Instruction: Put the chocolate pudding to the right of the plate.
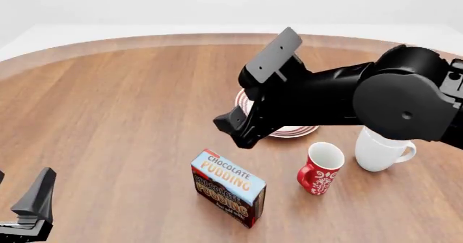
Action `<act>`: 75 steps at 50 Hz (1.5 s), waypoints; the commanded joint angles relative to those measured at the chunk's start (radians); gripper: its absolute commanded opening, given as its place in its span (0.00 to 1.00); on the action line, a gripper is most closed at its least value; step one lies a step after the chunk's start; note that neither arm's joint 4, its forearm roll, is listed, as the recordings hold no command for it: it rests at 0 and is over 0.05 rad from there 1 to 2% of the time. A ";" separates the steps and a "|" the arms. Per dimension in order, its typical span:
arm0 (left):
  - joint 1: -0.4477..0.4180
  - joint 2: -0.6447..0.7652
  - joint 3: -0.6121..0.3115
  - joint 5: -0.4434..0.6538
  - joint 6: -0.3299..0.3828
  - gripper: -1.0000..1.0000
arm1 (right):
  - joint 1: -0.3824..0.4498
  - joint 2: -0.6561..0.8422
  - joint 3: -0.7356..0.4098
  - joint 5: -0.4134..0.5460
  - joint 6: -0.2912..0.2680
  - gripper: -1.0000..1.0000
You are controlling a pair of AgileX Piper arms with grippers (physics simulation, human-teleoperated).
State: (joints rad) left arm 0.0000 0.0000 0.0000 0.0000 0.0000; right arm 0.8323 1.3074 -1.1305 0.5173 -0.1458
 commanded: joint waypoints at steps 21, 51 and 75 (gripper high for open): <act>0.000 0.000 0.000 0.000 0.000 1.00 | 0.039 0.114 0.036 -0.099 0.064 1.00; 0.000 0.000 0.000 0.000 0.000 1.00 | 0.030 0.208 0.064 -0.175 0.077 1.00; 0.000 0.000 0.000 0.000 0.000 1.00 | 0.025 0.254 0.101 -0.232 0.098 1.00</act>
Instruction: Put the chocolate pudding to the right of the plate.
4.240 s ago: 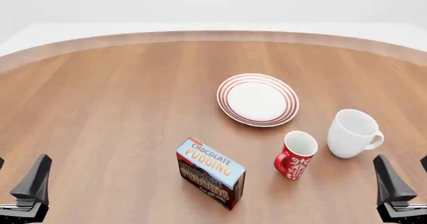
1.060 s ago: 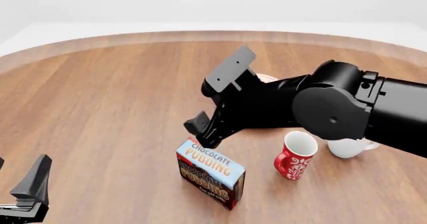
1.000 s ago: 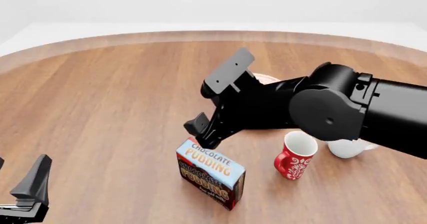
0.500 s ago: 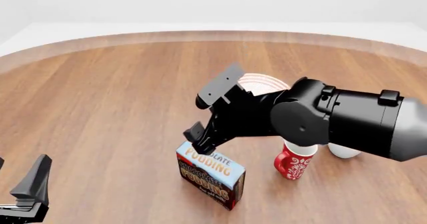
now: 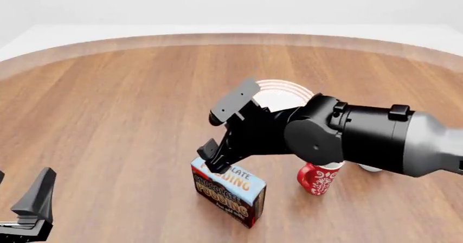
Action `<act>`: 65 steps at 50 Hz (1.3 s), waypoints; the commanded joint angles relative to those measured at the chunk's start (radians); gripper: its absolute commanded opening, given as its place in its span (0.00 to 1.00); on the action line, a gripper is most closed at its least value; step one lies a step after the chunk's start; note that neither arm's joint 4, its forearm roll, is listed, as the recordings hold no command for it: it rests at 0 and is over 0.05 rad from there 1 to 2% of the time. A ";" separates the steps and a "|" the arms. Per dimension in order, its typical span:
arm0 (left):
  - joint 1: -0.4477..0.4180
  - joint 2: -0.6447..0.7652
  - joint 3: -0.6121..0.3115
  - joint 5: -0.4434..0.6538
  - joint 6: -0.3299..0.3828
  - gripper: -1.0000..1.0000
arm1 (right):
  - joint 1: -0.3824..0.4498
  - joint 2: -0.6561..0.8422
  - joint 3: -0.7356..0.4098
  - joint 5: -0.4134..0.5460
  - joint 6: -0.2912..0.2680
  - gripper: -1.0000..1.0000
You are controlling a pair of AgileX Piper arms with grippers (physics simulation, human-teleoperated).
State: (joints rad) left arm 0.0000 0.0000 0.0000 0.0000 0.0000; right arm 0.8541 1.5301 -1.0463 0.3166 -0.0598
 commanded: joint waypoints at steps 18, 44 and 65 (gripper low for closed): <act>0.000 0.000 0.000 0.000 0.000 1.00 | 0.016 0.088 0.046 -0.088 0.053 1.00; 0.000 0.000 0.000 0.000 0.000 1.00 | 0.015 0.131 0.073 -0.135 0.074 1.00; 0.000 0.000 0.000 0.000 0.000 1.00 | 0.005 0.154 0.103 -0.182 0.093 0.00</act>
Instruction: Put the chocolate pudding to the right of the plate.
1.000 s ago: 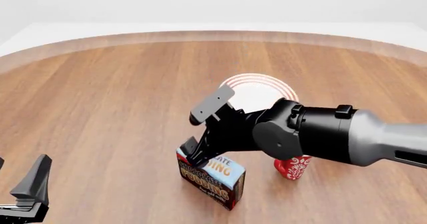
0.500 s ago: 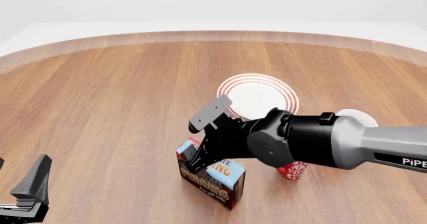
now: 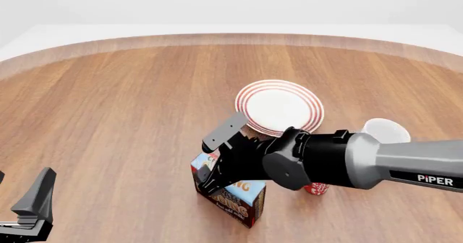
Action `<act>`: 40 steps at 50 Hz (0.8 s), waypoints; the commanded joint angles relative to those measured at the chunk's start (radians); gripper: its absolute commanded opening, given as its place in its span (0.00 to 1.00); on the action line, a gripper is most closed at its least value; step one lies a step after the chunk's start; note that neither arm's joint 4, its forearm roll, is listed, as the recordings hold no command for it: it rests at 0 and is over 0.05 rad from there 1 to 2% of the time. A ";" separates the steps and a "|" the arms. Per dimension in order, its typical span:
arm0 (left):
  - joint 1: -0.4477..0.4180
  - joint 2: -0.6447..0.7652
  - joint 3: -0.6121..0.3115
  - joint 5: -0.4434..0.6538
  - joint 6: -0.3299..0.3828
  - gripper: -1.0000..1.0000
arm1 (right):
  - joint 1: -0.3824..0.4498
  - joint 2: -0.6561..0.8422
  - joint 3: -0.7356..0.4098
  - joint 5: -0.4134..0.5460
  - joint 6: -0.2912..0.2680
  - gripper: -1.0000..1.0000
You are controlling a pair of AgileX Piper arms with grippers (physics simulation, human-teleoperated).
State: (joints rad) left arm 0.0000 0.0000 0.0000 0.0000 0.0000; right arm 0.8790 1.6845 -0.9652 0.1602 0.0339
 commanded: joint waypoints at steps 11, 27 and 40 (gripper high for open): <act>0.000 0.000 0.000 0.000 0.000 1.00 | -0.019 -0.001 0.031 -0.034 0.000 0.00; 0.000 0.000 0.000 0.000 0.000 1.00 | -0.031 -0.033 0.023 -0.017 -0.011 0.00; 0.000 0.000 0.000 0.000 0.000 1.00 | -0.119 -0.154 -0.184 0.153 -0.182 0.00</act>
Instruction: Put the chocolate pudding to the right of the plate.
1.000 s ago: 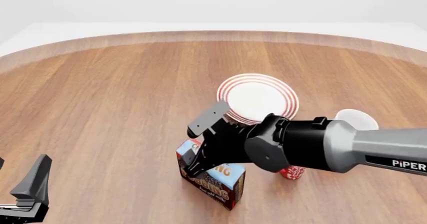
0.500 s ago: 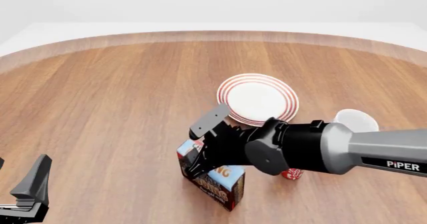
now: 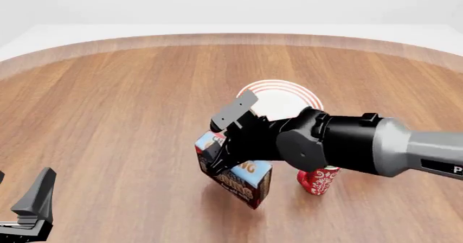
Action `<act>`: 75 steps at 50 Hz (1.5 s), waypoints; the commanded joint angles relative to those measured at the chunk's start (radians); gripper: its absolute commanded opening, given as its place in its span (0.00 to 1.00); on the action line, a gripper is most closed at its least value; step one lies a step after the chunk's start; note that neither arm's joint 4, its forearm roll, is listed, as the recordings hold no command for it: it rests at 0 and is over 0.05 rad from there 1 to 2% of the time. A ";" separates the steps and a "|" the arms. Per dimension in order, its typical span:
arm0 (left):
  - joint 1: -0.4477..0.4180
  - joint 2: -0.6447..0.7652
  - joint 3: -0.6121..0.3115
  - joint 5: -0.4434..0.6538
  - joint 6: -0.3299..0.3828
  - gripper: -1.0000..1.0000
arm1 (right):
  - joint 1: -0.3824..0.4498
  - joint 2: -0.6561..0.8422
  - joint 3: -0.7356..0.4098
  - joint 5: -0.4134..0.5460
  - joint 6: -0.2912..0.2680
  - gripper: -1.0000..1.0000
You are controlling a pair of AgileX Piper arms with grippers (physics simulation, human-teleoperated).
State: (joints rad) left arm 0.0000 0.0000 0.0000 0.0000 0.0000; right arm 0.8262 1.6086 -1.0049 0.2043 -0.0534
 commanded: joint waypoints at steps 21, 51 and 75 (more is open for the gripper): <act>0.000 0.000 0.000 0.000 0.000 1.00 | -0.308 0.056 -0.703 0.292 -0.272 0.00; 0.000 0.000 0.000 0.000 0.000 1.00 | -0.700 0.495 -1.207 0.425 -0.220 0.00; 0.000 0.000 0.000 0.000 0.000 1.00 | -0.880 0.548 -0.962 0.254 -0.239 0.00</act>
State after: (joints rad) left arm 0.0000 0.0000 0.0000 0.0000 0.0000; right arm 0.0010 2.1194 -2.0331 0.5198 -0.3061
